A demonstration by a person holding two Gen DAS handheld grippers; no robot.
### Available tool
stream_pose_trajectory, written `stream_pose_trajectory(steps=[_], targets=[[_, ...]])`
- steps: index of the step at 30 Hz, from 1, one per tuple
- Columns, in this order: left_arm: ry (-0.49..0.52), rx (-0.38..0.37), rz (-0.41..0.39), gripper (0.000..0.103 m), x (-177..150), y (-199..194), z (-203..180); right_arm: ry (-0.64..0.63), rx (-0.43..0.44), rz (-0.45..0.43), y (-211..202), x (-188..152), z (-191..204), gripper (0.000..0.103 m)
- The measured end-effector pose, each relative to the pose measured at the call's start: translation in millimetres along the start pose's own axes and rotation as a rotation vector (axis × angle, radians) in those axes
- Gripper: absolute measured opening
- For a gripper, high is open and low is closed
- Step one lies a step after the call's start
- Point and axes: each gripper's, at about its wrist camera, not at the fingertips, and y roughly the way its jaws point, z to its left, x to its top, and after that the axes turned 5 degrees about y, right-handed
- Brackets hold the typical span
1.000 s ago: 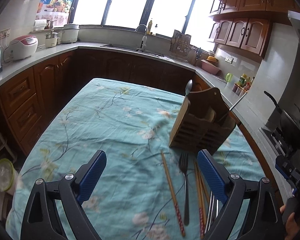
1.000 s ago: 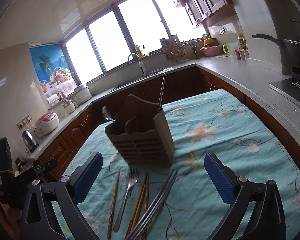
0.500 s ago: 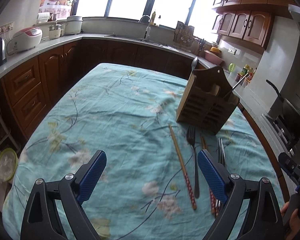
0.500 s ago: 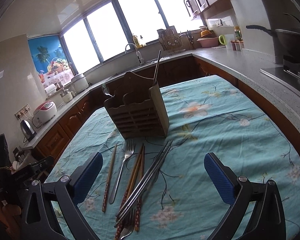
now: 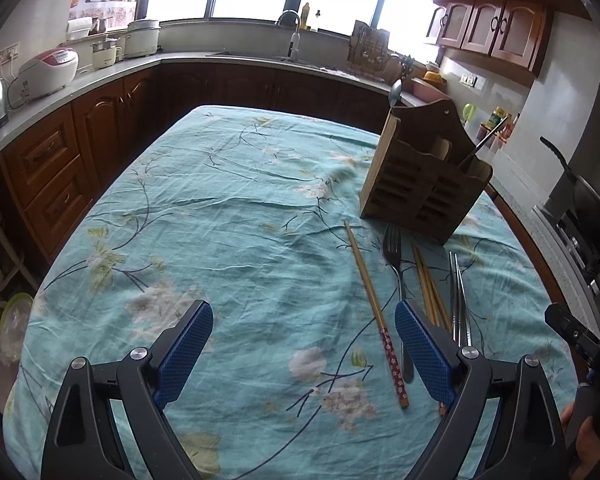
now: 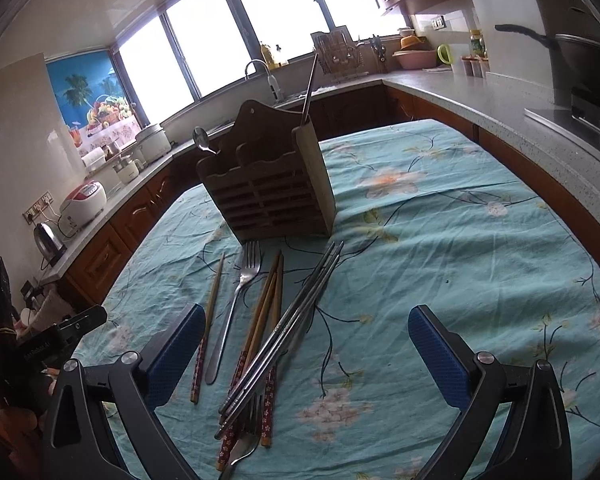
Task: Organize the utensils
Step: 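Move both tools toward the remaining chopsticks beside the holder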
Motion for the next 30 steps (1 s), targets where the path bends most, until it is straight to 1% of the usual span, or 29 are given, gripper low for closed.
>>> stream_pose_trajectory(steps=[11, 14, 18, 20, 22, 23, 25, 26, 28, 29, 30], targets=[[0.042, 0.020, 0.053, 0.092, 17, 38, -10, 0.015, -0.011, 0.041, 25, 9, -5, 0.102], [0.061, 0.030, 0.073, 0.092, 24, 52, -14, 0.019, -0.028, 0.058, 35, 15, -8, 0.102], [0.075, 0.021, 0.103, 0.091, 34, 74, -18, 0.025, -0.043, 0.092, 52, 22, -13, 0.101], [0.097, 0.026, 0.115, 0.088, 40, 85, -22, 0.018, -0.055, 0.107, 61, 25, -14, 0.091], [0.111, 0.028, 0.130, 0.083, 45, 98, -25, 0.010, -0.073, 0.141, 73, 28, -14, 0.073], [0.117, 0.026, 0.139, 0.081, 48, 104, -27, 0.009, -0.079, 0.164, 81, 28, -14, 0.068], [0.130, 0.021, 0.154, 0.079, 54, 118, -30, 0.002, -0.093, 0.193, 92, 28, -15, 0.053], [0.135, 0.026, 0.163, 0.078, 56, 127, -32, -0.002, -0.099, 0.213, 100, 28, -15, 0.050], [0.139, 0.024, 0.179, 0.071, 61, 140, -33, -0.014, -0.111, 0.240, 111, 26, -15, 0.038], [0.139, 0.020, 0.187, 0.069, 64, 146, -34, -0.020, -0.120, 0.253, 116, 26, -15, 0.035], [0.144, 0.022, 0.190, 0.067, 68, 153, -35, -0.020, -0.123, 0.266, 121, 26, -15, 0.029]])
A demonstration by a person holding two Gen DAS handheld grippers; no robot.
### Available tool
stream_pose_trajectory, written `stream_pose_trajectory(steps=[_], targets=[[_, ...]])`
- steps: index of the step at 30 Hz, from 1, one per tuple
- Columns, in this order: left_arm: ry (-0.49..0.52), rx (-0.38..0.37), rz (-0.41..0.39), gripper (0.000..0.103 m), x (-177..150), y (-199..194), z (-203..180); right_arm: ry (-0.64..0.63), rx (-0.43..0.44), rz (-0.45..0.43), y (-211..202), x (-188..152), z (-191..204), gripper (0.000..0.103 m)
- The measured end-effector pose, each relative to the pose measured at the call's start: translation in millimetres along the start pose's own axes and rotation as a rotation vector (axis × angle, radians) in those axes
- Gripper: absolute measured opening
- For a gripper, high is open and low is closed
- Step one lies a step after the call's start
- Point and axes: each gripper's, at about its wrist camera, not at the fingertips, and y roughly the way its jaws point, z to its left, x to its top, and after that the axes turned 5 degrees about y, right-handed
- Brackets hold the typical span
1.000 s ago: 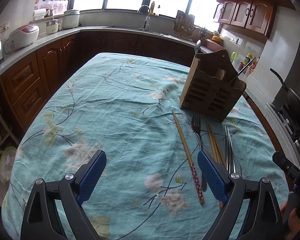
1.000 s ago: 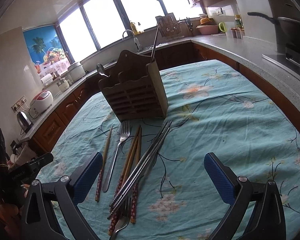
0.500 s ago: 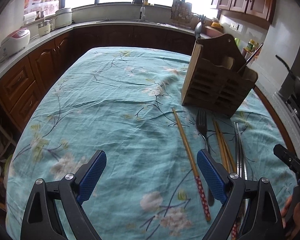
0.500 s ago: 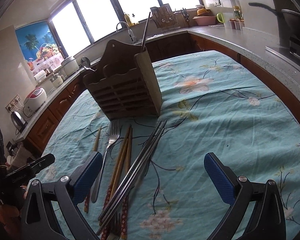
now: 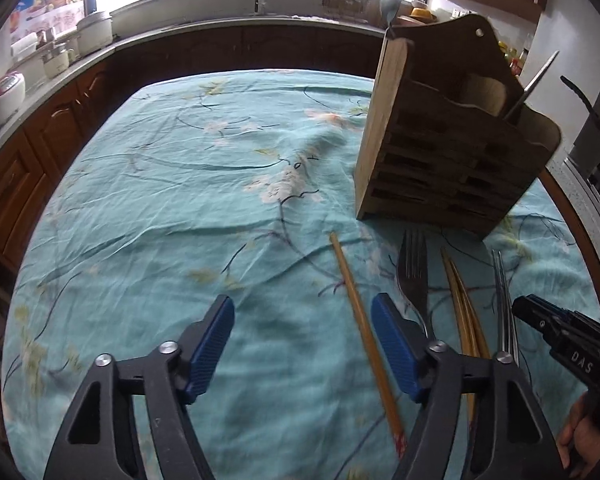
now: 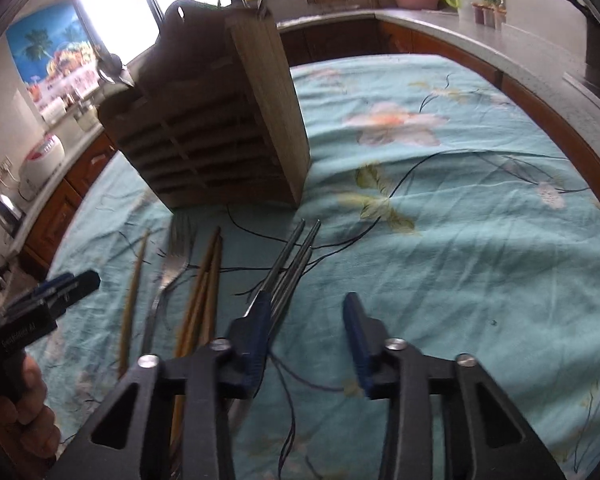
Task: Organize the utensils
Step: 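Move both tools toward the remaining chopsticks beside the holder, then close the left tool on a wooden chopstick while the right tool grasps metal chopsticks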
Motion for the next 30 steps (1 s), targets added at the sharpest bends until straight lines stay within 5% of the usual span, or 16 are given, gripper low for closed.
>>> stream_pose_trajectory(steps=[5, 15, 22, 28, 30], targets=[[0.022, 0.012, 0.016, 0.061, 14, 23, -5, -0.049, -0.048, 0.020, 11, 8, 4, 0.016], [0.055, 0.023, 0.029, 0.051, 15, 48, -7, -0.036, 0.032, 0.036, 6, 5, 4, 0.017], [0.102, 0.030, 0.011, 0.029, 5, 39, -15, -0.111, -0.019, 0.061, 12, 9, 18, 0.020], [0.122, -0.012, 0.025, 0.018, -8, 28, -13, -0.116, 0.031, 0.100, 20, 12, 29, 0.020], [0.133, -0.024, 0.031, 0.017, -12, 23, -11, -0.204, -0.026, 0.079, 20, 7, 41, 0.020]])
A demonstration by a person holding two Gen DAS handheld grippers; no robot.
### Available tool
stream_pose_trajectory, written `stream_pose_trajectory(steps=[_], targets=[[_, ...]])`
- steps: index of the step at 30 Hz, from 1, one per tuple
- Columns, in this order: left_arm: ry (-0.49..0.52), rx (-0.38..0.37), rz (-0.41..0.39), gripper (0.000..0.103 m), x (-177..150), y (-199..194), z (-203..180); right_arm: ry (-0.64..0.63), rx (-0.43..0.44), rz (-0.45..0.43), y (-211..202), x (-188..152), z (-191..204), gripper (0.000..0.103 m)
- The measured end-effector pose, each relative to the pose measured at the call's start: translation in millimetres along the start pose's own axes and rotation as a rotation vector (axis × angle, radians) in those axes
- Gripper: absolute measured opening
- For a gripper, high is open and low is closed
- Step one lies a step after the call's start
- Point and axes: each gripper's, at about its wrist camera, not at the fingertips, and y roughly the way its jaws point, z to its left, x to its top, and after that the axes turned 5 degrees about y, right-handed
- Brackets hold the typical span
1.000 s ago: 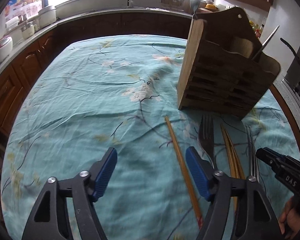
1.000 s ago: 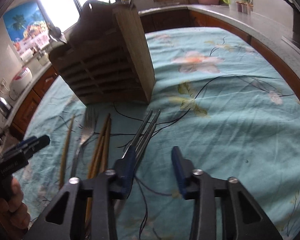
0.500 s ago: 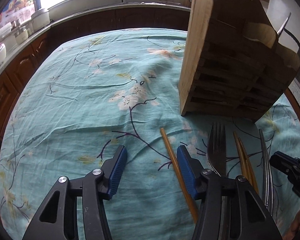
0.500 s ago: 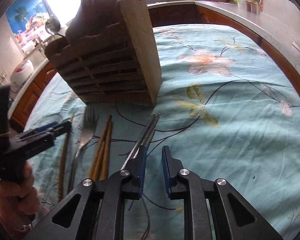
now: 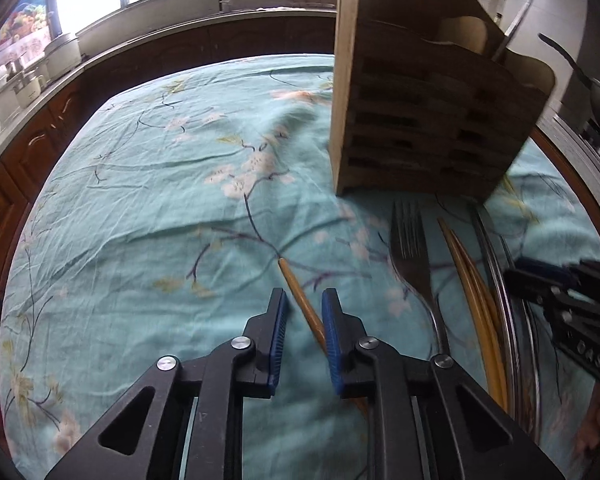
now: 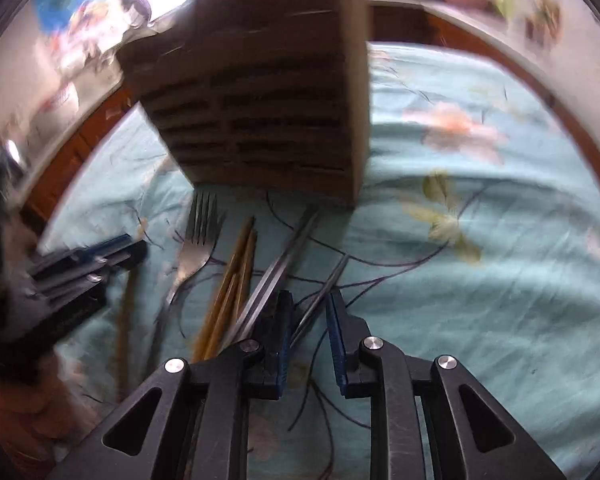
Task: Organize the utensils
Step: 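Close the left tool on a wooden chopstick while the right tool grasps metal chopsticks, then lift the wooden chopstick with the left tool while the right tool lifts the metal chopsticks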
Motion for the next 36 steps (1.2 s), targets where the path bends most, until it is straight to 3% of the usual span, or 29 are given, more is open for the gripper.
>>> stream_pose_trajectory(steps=[4, 8, 14, 17, 20, 30, 36], targets=[[-0.023, -0.033, 0.003, 0.018, -5, -9, 10, -0.036, -0.027, 0.003, -4, -5, -3, 0.010], [-0.065, -0.054, 0.012, 0.018, -2, -8, 20, 0.028, 0.003, 0.017, -5, 0, -19, 0.009], [-0.041, -0.035, 0.031, 0.019, 7, -1, 11, 0.046, 0.012, 0.023, 6, 19, -23, 0.010], [-0.029, -0.019, 0.020, 0.010, 6, 0, 7, 0.029, 0.004, 0.006, 9, 22, -20, 0.011], [-0.041, -0.059, 0.004, 0.004, 1, -6, 10, 0.045, 0.022, -0.006, 10, 22, -18, 0.006], [-0.072, -0.131, -0.090, 0.004, -11, -68, 24, 0.098, 0.147, -0.126, -53, 11, -22, 0.004], [-0.049, -0.156, -0.145, 0.004, -14, -111, 21, 0.070, 0.160, -0.189, -90, 15, -16, 0.004]])
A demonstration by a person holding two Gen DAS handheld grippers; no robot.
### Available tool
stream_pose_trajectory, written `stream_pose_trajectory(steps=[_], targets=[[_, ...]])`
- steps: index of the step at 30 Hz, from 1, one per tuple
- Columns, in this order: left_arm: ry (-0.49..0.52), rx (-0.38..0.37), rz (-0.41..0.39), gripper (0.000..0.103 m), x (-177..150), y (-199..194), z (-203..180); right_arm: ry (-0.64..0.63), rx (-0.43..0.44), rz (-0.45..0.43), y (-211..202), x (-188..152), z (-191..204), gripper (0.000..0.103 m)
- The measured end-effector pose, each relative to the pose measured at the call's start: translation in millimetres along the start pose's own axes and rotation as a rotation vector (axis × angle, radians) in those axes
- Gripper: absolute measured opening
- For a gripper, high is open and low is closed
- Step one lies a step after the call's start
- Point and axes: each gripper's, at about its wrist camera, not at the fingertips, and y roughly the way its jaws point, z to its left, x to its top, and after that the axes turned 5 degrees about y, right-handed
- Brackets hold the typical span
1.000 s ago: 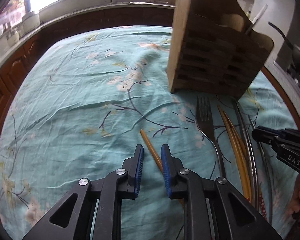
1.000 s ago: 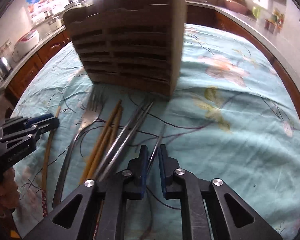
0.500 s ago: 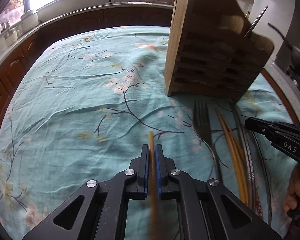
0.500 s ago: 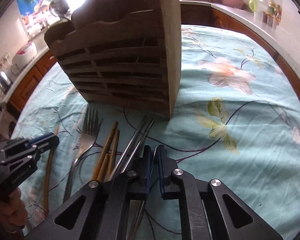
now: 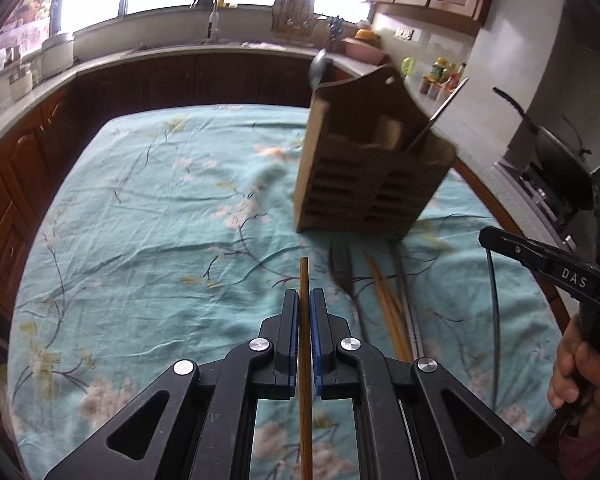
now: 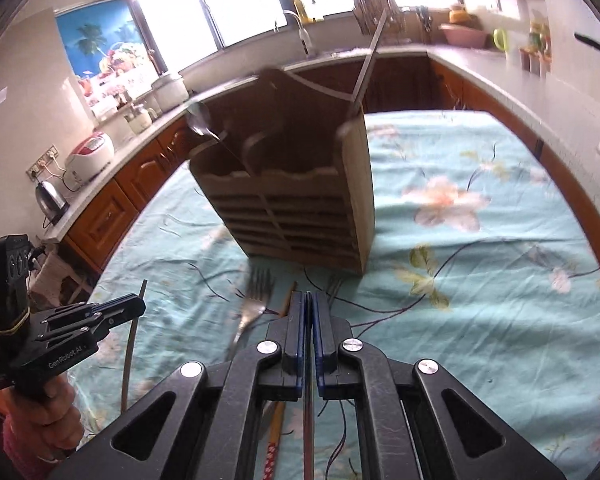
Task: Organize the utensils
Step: 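Lift the wooden chopstick with the left tool while the right tool lifts the metal chopsticks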
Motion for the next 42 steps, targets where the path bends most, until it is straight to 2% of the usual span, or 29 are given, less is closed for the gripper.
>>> stream_pose_trajectory(steps=[11, 19, 32, 42], targets=[[0.004, 0.004, -0.113, 0.004, -5, -69, -5, -0.018, 0.026, -0.107, -46, 5, 14, 0.004], [-0.019, 0.001, -0.186, 0.004, -6, -94, -6, -0.014, 0.032, -0.190, -74, 11, 18, 0.004], [-0.064, -0.016, -0.333, 0.004, 21, -115, 1, -0.027, 0.038, -0.325, -102, 43, 28, 0.004], [-0.139, -0.002, -0.495, 0.004, 53, -108, 6, -0.014, 0.028, -0.444, -118, 74, 27, 0.004]])
